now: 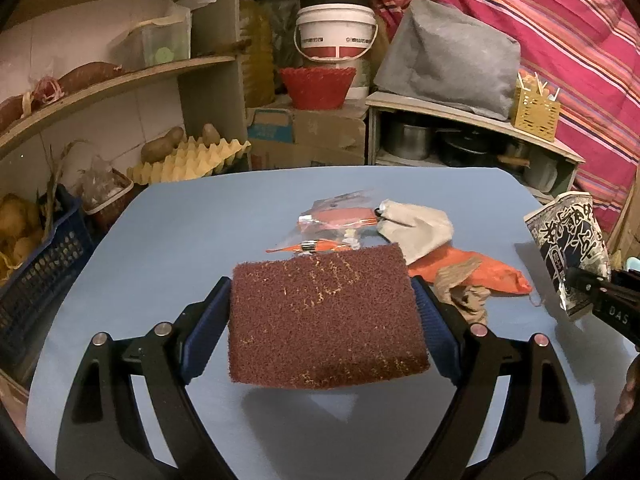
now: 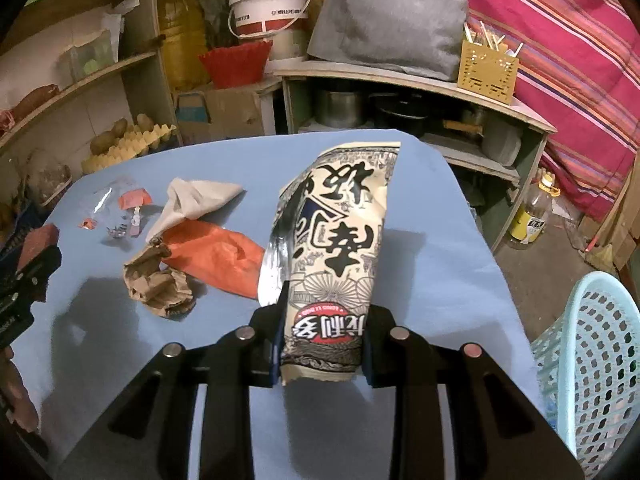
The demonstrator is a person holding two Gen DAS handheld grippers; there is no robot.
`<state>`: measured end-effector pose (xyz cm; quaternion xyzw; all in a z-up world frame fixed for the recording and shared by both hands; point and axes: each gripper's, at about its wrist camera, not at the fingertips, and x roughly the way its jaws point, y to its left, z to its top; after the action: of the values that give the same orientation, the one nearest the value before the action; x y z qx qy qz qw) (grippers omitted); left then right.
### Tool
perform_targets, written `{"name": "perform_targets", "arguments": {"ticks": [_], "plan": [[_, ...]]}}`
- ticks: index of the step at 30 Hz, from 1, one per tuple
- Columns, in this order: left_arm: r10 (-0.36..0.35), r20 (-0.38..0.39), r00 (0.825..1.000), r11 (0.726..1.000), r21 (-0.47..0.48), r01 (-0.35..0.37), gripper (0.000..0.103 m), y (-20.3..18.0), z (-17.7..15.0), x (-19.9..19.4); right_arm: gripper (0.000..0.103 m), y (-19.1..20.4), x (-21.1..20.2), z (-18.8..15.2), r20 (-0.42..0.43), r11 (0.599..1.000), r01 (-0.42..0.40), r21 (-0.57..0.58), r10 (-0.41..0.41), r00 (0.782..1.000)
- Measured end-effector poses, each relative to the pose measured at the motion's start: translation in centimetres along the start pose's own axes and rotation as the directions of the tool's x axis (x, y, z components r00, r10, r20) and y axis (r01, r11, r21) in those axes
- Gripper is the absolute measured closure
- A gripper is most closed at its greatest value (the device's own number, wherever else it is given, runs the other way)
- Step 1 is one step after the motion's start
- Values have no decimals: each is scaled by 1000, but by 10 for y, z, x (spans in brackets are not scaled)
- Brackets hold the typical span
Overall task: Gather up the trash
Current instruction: 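Carry the scouring pad and printed snack bag over the basket with both tools, then open both tools to drop the pad and snack bag into the basket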
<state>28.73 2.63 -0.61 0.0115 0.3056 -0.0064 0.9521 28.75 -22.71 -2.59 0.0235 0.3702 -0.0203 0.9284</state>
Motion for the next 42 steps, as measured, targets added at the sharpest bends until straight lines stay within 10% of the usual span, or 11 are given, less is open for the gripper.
{"name": "perform_targets", "arguments": {"ticks": [20,32,42], "plan": [[-143,51,988,982,132,136,18,-154,16,-46,74,-139,-80,-14,73,988,61,141,-72,995],[-391,-11,920,889,255,381,18,-334,-10,-64,74,-281,-108,-64,28,944,178,279,-193,981],[-469,-90,879,829,298,473,18,-410,-34,-67,74,-338,-111,-87,13,910,193,367,-212,977]]}}
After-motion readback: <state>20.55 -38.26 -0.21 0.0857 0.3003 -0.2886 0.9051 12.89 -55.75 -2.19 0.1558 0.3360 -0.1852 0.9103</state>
